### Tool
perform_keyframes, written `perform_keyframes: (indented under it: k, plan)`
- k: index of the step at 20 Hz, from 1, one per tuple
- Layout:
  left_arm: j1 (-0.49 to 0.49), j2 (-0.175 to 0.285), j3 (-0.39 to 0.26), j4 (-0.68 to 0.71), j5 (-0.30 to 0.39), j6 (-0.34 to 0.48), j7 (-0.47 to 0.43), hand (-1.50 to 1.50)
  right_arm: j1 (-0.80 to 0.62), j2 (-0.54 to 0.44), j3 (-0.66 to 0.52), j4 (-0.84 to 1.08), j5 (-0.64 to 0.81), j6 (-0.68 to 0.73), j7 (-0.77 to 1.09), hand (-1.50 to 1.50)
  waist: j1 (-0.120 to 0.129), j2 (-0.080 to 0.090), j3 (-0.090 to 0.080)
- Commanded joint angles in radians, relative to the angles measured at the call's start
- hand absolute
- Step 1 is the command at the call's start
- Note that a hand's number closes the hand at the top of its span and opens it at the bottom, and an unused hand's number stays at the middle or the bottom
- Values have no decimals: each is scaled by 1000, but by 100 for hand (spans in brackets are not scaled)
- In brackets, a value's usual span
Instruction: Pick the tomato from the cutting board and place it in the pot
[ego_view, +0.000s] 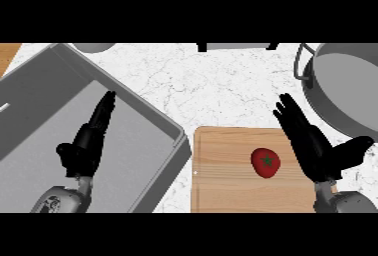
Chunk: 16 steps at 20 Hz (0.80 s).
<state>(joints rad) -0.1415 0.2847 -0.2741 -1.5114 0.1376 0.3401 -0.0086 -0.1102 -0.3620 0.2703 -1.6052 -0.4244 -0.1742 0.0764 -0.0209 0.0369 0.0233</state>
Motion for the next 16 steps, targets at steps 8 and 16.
perform_keyframes:
  k: [8,16]
  plan:
    - [84,-28,66,-51,57,26,-93,0,-13,-261,-388,-10,182,66,-479,-150,-15,-41,-20]
    - [158,-69,23,-87,42,26,-136,0,289,-124,-385,-44,149,346,-1166,-150,-3,-43,-21]
